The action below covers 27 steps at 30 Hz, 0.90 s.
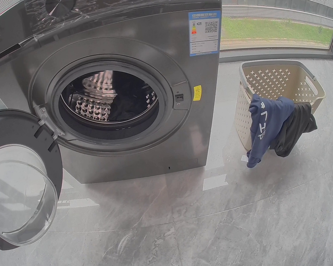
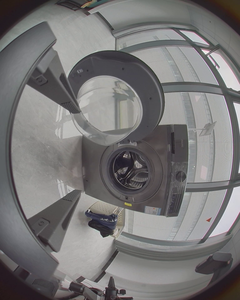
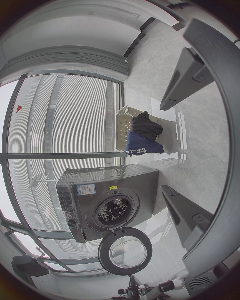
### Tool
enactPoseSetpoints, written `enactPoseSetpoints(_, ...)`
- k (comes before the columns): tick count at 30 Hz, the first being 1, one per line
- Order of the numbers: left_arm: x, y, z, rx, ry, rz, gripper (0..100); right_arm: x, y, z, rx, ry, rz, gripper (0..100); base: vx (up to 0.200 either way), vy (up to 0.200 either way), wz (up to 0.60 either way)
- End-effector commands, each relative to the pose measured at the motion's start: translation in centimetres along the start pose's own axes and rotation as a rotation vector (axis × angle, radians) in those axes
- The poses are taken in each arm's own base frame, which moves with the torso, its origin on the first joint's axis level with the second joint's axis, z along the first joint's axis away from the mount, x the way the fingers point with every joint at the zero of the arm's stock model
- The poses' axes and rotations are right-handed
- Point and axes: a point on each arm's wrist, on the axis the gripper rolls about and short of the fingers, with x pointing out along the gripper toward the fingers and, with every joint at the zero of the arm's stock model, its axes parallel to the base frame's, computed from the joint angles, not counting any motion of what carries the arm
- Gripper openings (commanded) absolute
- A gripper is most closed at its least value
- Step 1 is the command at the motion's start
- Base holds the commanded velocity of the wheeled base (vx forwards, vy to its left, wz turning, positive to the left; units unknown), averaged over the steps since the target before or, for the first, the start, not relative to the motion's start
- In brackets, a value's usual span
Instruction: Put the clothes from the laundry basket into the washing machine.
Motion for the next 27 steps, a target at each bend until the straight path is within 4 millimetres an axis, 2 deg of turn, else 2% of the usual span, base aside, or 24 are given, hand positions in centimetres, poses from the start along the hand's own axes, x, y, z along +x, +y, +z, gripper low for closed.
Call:
enactPoseSetpoints(1, 0.08, -0.01, -0.37, 0.001, 0.010, -0.001, 100, 0.02, 0.00, -0.48, 0.000, 0.004, 0.000, 100, 0.000, 0.000, 0.00)
enactPoseSetpoints(5, 0.06, 0.00, -0.37, 0.000, 0.008, 0.000, 100, 0.03, 0.00, -0.51, 0.000, 0.004, 0.000, 100, 0.000, 0.000, 0.00)
enactPoseSetpoints(14, 0.06, -0.01, -0.37, 0.001, 0.008, -0.003, 100, 0.03, 0.00, -0.51, 0.000, 0.004, 0.000, 100, 0.000, -0.200, 0.00)
enactPoseSetpoints(27, 0.06, -0.01, -0.36, -0.003, 0.007, -0.001, 100, 0.03, 0.00, -0.51, 0.000, 0.004, 0.000, 100, 0.000, 0.000, 0.00)
